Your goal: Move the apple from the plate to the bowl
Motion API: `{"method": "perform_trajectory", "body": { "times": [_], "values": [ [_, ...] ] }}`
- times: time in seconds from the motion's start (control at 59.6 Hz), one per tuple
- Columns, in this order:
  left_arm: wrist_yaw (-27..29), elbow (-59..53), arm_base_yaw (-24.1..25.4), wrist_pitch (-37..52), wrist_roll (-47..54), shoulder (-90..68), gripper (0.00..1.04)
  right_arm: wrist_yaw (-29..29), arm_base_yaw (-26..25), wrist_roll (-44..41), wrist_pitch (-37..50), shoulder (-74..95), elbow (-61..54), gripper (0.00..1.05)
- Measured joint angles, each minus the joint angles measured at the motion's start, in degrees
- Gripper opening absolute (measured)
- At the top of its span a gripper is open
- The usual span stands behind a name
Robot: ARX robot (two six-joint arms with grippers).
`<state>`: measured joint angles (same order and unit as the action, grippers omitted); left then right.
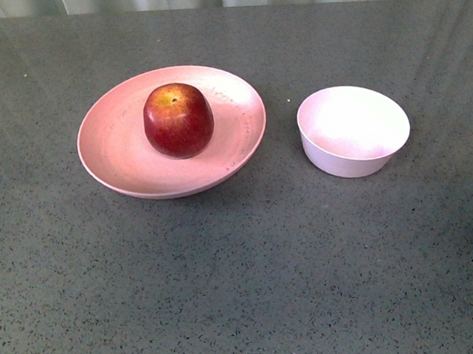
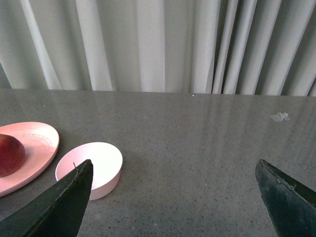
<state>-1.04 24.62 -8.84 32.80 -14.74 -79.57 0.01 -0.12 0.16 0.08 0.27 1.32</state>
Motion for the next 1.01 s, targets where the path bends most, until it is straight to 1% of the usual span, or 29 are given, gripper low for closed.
{"method": "perform_trajectory", "body": {
  "times": [0.134,0.302,0.503,1.006],
  "values": [
    [1.4,3.87,-5.88,1.79,0.24,-8.09,0.96,0.0,0.0,0.0,0.0,0.0,0.0,0.96],
    [1.66,6.45,-9.11,2.58,0.35,-12.87,0.96,0.0,0.0,0.0,0.0,0.02,0.0,0.96],
    [1.6,10.08,-11.04,2.82,0.92,-17.49,0.96,0.0,0.0,-0.02,0.0,0.0,0.0,0.96],
    [1.03,19.45,-13.57,1.51,2.84,-27.1,0.96,0.0,0.0,0.0,0.0,0.02,0.02,0.96]
  ]
}}
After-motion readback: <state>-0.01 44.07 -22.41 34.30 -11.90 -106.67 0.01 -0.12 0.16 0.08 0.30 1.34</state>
